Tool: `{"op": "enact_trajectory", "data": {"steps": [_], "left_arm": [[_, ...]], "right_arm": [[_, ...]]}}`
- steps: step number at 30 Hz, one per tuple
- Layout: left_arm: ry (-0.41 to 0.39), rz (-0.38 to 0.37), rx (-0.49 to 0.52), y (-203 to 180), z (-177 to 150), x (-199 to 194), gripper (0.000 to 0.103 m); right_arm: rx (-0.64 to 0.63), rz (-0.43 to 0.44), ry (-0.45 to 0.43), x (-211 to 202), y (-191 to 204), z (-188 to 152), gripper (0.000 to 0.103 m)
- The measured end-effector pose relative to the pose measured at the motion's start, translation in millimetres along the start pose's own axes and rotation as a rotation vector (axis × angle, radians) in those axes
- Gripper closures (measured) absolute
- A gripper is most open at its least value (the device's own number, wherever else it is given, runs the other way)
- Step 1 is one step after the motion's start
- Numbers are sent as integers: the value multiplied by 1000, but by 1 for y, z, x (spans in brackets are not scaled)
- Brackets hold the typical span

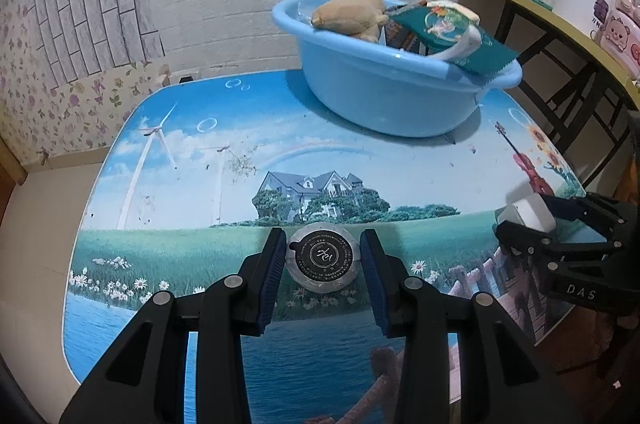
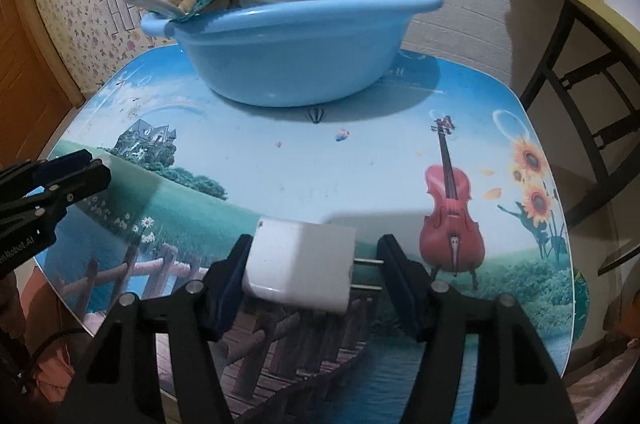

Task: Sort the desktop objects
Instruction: 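Lift the disc and charger off the table with both grippers, then carry the disc and charger over the blue basin with both grippers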

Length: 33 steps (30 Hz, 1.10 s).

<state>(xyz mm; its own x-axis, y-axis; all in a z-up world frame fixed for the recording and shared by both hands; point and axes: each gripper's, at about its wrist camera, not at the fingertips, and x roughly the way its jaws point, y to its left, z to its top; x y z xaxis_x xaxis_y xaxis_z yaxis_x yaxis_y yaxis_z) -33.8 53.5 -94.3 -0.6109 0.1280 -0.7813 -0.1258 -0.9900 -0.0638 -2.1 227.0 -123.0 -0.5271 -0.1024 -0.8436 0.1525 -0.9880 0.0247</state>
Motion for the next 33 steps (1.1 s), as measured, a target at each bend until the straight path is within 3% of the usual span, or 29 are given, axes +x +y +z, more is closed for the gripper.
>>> {"op": "enact_trajectory", "data": {"steps": [4,25,33], "left_arm": [[-22,-6,1,-1,5,-8,66],[-167,-37,49,-24,53,-63,66],[-204,-51,65,-28,82,-63,66]], "right_arm": [[7,17,-14,-7,-3,3,41],[-47,114,-267,-94,-2,48,41],[-69,115,-312,-96,-2,70,41]]}}
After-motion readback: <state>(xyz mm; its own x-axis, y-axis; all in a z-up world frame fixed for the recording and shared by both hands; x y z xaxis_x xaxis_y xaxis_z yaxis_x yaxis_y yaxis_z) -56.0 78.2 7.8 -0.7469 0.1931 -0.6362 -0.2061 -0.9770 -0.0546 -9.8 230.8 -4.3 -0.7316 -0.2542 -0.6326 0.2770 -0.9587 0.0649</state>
